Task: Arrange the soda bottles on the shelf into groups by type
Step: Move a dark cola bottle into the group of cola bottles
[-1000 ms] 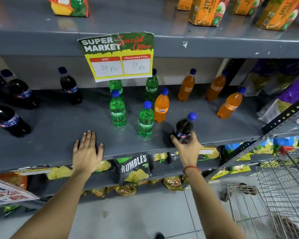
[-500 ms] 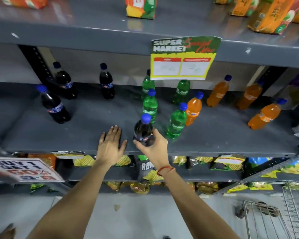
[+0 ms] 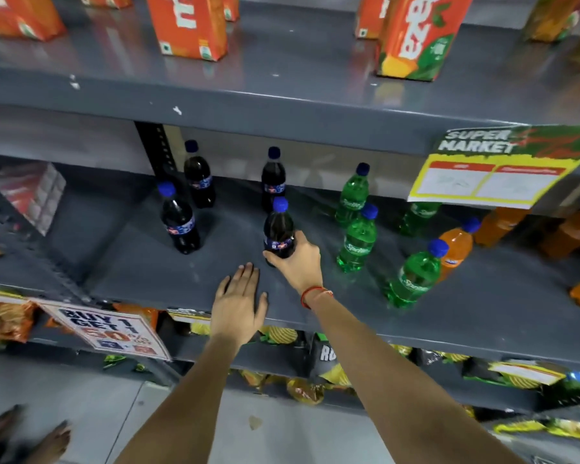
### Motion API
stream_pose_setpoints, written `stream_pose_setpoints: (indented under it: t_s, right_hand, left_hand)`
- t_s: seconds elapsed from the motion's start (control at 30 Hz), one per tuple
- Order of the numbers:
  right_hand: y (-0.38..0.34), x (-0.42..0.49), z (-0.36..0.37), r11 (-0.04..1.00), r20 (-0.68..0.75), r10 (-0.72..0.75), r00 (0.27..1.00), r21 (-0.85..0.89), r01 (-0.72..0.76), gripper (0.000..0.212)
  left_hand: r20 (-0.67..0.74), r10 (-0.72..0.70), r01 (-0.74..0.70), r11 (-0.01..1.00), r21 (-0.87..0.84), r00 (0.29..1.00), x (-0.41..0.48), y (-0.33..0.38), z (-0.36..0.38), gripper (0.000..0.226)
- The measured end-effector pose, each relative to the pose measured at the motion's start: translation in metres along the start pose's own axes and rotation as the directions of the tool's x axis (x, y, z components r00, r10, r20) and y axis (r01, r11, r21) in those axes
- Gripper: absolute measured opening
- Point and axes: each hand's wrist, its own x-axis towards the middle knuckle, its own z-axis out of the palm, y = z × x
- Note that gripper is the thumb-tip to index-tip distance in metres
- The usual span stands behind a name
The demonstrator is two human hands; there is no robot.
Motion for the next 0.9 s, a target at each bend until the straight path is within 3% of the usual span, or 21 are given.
stream_pose_setpoints:
  t_s: [0.7, 0.9]
  right_hand:
    - [-0.012, 0.011, 0.025, 0.997, 0.034, 0.045, 0.998, -0.068, -0.042, 0.059]
    - [-0.012, 0.001, 0.01, 0.993, 0.09, 0.055, 0.994, -0.105, -0.046, 0.078]
  left_hand:
    - [-0.062, 0.025, -0.025, 1.0, -0.001, 0.998, 0.002, -0.003, 0.0, 0.055]
    - [-0.101, 0.038, -0.038, 0.999, 0.005, 0.994, 0.001, -0.002, 0.003, 0.056]
